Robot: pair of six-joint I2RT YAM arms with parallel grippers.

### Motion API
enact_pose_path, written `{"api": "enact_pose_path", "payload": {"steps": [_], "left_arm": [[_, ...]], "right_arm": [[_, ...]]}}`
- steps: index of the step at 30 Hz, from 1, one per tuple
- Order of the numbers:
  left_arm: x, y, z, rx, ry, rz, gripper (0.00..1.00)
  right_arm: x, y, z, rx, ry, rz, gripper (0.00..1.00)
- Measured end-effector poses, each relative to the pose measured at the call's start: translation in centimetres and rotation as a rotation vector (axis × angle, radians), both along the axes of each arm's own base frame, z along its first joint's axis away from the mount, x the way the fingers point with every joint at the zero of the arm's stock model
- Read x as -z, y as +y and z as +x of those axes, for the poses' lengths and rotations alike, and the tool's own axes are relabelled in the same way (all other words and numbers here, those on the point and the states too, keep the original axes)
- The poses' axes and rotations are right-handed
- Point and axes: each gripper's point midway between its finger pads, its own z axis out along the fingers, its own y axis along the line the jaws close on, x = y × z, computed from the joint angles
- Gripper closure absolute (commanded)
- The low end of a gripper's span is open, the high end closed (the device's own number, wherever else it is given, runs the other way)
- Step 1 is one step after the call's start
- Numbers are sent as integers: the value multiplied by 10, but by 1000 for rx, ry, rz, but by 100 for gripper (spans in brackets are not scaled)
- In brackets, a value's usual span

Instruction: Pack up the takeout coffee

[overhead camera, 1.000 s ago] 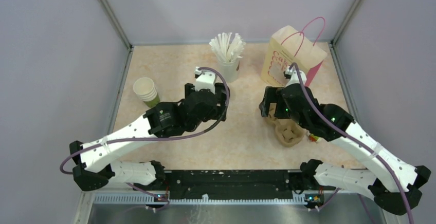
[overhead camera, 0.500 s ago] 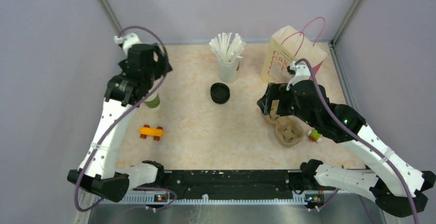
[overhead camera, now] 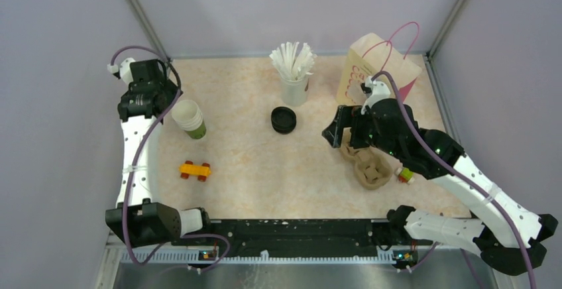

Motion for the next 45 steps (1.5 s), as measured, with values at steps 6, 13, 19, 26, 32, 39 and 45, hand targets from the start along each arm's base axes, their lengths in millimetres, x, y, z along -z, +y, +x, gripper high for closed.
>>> {"api": "enact_pose_path", "payload": {"steps": [6, 13, 19, 26, 32, 39, 45], "left_arm": [[25, 20, -7, -46, 47, -10, 25], [47, 21, -6, -34, 67, -56, 37], [76, 13, -4, -6, 123, -105, 46], [83, 10, 0, 16, 126, -121, 60], [91, 6, 1, 38, 133, -139, 61], [91, 6, 3, 62, 132, -121, 70], [93, 6, 5, 80, 136, -119, 68]], "right_arm": [[9, 4, 0, -10, 12, 5, 6], [16, 2, -2, -16, 11, -4, 6], [17, 2, -1, -27, 0, -18, 6], [18, 4, -1, -47, -12, -24, 6], [19, 4, -1, -54, -16, -32, 6], [20, 1, 0, -42, -23, -40, 6], [18, -2, 1, -33, -34, -46, 7]]}}
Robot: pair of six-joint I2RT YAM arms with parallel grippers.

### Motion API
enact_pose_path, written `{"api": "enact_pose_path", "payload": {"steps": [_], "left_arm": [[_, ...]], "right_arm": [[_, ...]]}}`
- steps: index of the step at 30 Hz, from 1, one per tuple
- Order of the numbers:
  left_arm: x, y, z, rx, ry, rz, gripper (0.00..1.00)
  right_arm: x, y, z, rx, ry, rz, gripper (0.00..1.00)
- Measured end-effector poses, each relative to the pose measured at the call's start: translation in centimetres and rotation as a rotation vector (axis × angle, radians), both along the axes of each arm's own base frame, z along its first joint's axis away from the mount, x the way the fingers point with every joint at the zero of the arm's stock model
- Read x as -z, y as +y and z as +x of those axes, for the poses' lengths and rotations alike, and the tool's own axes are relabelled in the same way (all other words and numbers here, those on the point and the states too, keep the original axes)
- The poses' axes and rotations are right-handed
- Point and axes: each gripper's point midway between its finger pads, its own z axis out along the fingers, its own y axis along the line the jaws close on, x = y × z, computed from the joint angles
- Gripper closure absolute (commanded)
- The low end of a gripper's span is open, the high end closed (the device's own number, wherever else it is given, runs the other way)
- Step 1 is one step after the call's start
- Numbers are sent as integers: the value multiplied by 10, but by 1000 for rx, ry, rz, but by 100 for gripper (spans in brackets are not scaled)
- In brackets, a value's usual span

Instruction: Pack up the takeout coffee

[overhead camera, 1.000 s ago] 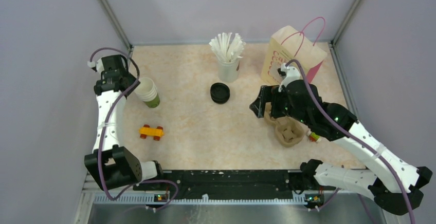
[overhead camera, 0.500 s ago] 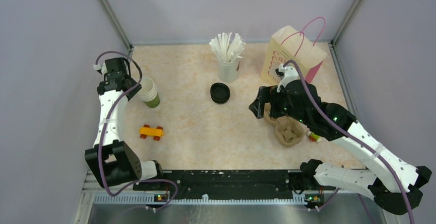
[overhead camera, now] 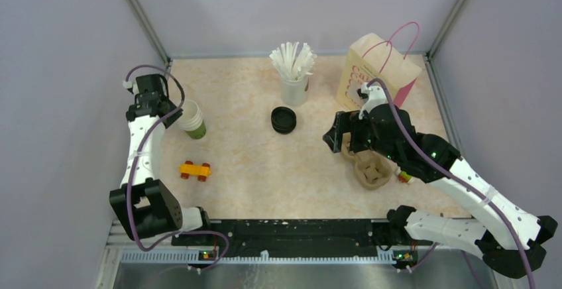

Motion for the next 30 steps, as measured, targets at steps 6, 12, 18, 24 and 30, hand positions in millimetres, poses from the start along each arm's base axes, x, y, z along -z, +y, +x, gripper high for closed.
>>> {"api": "enact_pose_path", "payload": {"steps": [6, 12, 18, 24, 30], "left_arm": [[4, 0, 2, 7, 12, -1, 76], [5, 2, 5, 30, 16, 18, 100], [-3, 3, 9, 54, 16, 32, 100], [-30, 4, 15, 72, -25, 49, 100], [-50, 3, 21, 77, -75, 58, 100]], "right_arm": [[0, 0, 0, 1, 2, 2, 7], [-1, 0, 0, 3, 0, 4, 7], [-1, -1, 0, 5, -2, 4, 7], [-1, -1, 0, 5, -2, 4, 7], [-1, -1, 0, 5, -2, 4, 7]]}}
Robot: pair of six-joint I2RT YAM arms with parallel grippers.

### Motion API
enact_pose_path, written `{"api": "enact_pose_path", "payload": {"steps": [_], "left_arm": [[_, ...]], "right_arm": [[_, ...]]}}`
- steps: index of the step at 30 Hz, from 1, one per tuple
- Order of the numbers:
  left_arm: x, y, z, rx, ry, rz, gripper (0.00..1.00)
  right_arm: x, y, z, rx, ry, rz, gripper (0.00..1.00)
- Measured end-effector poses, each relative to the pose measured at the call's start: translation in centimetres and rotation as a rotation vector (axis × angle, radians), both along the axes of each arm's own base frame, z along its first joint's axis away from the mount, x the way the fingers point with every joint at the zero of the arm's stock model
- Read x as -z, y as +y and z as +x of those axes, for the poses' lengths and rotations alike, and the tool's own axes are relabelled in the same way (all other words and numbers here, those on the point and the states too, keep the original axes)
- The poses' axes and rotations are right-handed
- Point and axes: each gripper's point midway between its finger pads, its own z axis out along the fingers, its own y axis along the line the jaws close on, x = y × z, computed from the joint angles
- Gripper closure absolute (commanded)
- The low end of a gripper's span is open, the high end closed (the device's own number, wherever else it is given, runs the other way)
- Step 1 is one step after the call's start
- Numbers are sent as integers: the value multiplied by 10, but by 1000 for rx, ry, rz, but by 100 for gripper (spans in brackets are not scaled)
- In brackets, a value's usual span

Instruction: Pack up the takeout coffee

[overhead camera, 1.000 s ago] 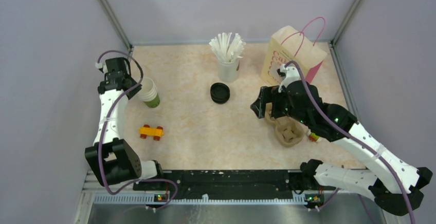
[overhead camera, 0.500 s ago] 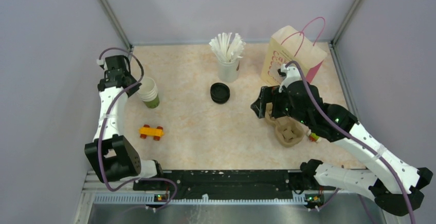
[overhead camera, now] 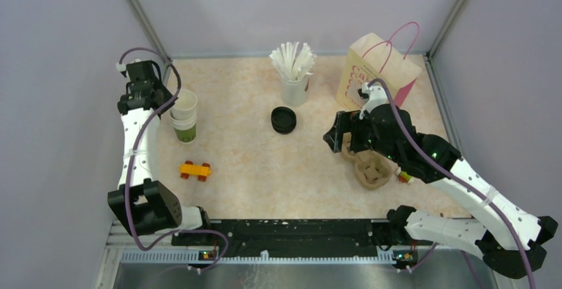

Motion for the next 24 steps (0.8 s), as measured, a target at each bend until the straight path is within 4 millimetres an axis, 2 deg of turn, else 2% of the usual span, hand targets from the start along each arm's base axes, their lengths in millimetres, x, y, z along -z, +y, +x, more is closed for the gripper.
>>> {"api": "enact_pose_path", "payload": {"steps": [6, 8, 13, 16, 21, 24], "left_arm": [[-4, -4, -4, 8, 12, -19, 100], [-19, -6, -3, 11, -13, -23, 100], [-76, -10, 7, 32, -155, -15, 100], [-96, -21, 6, 78, -215, -38, 100], [-104, -48, 6, 189, -252, -129, 100], [-99, -69, 5, 265, -258, -179, 100]], "right_arm": [[-1, 0, 0, 2, -2, 0, 7], [0, -1, 1, 6, -3, -3, 7], [1, -2, 0, 8, 2, -9, 7], [1, -2, 0, 8, 2, -10, 7], [-2, -5, 2, 26, -7, -9, 9], [-12, -10, 6, 74, -23, 11, 9]]}}
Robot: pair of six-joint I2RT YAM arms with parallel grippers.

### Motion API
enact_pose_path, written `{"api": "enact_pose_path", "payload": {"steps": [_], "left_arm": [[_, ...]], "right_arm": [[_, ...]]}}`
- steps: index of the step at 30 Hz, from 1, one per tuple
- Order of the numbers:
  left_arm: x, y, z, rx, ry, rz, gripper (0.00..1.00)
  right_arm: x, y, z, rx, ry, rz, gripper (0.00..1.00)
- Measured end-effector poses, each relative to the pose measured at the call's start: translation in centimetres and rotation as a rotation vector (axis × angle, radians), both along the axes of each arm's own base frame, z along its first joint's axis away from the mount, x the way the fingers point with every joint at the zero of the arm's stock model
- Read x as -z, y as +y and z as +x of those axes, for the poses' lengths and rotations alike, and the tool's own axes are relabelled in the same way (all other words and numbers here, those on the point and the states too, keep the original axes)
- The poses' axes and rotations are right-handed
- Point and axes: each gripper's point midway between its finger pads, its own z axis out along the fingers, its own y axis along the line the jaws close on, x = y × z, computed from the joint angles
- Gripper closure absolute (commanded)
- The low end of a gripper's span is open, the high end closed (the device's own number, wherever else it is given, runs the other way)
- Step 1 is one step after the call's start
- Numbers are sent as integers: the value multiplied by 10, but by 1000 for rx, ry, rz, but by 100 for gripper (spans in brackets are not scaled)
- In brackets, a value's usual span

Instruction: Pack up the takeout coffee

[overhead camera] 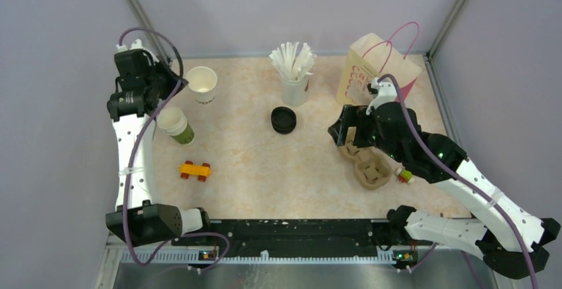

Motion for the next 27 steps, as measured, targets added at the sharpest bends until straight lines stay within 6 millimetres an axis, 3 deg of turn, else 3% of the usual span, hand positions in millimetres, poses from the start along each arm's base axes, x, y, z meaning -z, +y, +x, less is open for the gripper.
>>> {"api": "enact_pose_path", "payload": {"steps": [5, 9, 12, 22, 25, 27], "left_arm": [[31, -74, -8, 236, 66, -66, 100], [71, -160, -30, 486, 167, -85, 100], [102, -218, -57, 655, 228, -109, 100], [160, -324, -113, 965, 290, -83, 100], [174, -345, -124, 1022, 318, -85, 99], [181, -352, -128, 1039, 323, -94, 94]], "right_arm": [[-11, -11, 3, 69, -29, 34, 9], [-15, -19, 4, 107, -43, 43, 9], [-14, -20, 4, 117, -37, 42, 9], [-13, -18, 3, 146, -4, 91, 10], [-15, -20, 1, 155, -1, 107, 10], [-16, -23, -1, 164, -2, 118, 10]]}}
